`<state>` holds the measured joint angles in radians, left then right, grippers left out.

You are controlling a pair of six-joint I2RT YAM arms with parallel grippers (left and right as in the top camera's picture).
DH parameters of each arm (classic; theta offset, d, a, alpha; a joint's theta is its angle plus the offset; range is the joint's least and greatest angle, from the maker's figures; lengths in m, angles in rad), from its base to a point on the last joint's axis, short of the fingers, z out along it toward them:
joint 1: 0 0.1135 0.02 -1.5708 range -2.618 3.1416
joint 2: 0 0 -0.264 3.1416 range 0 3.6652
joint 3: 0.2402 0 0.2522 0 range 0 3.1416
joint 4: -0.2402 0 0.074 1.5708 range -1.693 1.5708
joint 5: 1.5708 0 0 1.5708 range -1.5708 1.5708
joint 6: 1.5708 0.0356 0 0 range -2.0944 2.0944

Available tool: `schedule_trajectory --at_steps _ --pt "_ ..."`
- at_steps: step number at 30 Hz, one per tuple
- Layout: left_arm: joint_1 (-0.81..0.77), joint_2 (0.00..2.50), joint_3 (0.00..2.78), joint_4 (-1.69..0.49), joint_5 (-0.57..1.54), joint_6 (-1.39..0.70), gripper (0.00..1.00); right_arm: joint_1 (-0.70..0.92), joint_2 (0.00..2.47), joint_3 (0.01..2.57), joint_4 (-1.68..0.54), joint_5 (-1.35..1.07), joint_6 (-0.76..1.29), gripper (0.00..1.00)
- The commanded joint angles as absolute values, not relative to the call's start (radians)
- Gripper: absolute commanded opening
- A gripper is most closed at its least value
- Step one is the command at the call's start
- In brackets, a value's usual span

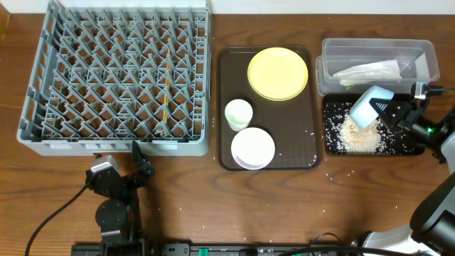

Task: Sort waste into correct bins and load items into the dishwasher
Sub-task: 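Tip blue bowl over black tray with right gripper, dumping scraps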

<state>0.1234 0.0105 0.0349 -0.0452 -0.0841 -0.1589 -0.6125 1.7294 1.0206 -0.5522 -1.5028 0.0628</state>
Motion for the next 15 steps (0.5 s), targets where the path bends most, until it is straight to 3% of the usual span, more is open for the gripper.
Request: schedule_trajectory --at_steps 1,15 --pt "0.126 0.004 0.004 -0.062 -0.089 -0.15 0.92 -0.624 1.717 1.02 -0.549 -1.484 0.153 0.01" --pt "0.126 0.004 0.004 -0.062 -0.089 -0.15 0.92 -0.622 1.717 1.02 -0.519 -1.429 0.205 0.01"
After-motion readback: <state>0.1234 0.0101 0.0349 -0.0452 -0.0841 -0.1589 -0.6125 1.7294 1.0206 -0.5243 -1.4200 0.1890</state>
